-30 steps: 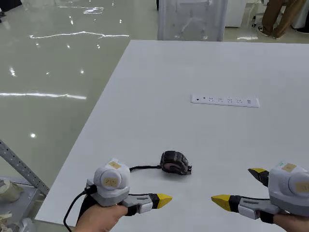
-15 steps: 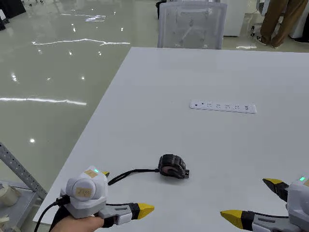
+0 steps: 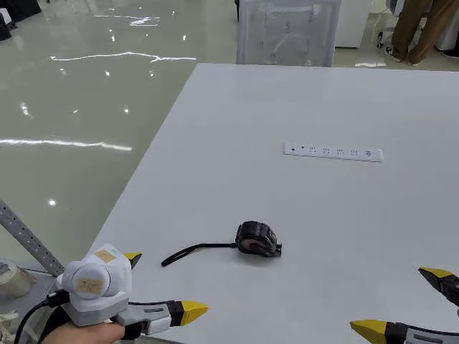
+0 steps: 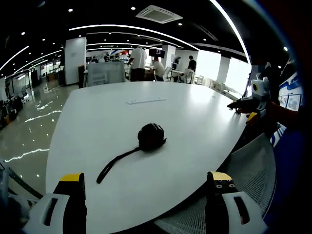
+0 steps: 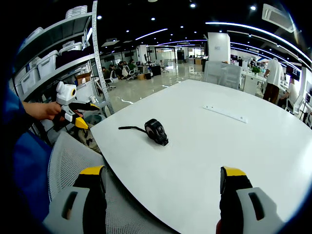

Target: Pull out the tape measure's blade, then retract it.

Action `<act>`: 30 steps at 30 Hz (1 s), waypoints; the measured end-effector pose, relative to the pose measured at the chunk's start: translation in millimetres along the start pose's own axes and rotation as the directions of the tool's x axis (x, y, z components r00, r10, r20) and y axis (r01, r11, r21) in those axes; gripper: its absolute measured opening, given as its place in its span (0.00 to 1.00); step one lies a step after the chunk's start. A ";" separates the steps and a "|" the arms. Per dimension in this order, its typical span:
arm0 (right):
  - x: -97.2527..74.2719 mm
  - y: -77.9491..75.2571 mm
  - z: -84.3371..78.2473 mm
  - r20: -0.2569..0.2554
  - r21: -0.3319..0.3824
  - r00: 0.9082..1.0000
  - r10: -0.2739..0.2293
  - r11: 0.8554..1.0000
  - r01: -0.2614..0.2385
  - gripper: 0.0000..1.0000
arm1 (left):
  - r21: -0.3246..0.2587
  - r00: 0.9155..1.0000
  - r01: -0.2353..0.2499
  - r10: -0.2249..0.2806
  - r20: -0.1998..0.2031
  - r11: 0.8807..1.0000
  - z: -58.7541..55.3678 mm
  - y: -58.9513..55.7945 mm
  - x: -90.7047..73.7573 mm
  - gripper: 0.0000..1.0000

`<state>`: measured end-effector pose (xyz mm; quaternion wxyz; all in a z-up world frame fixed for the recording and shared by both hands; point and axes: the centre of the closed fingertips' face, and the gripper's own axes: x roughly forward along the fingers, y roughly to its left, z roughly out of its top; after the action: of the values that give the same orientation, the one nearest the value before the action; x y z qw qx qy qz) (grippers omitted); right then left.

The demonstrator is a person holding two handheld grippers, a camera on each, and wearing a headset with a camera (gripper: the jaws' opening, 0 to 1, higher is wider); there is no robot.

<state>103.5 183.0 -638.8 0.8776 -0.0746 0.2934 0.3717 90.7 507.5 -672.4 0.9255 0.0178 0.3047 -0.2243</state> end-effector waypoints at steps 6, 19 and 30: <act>-6.7 3.0 -1.6 -0.008 -0.005 1.000 0.002 1.000 -0.002 0.94 | 0.004 1.000 -0.014 0.014 0.003 1.000 4.5 4.6 -12.3 1.00; -21.7 4.1 -3.1 -0.002 0.002 1.000 -0.012 1.000 0.012 0.94 | 0.003 1.000 -0.031 0.031 0.002 1.000 3.2 15.2 -26.2 1.00; -24.3 0.9 -4.8 -0.012 -0.006 1.000 -0.013 1.000 0.013 0.93 | 0.020 0.999 -0.031 0.031 -0.007 0.999 3.4 20.8 -31.4 0.96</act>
<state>87.3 167.2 -628.8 0.8780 -0.0814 0.2972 0.3662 79.1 538.3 -653.9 0.9276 0.0325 0.3054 -0.2128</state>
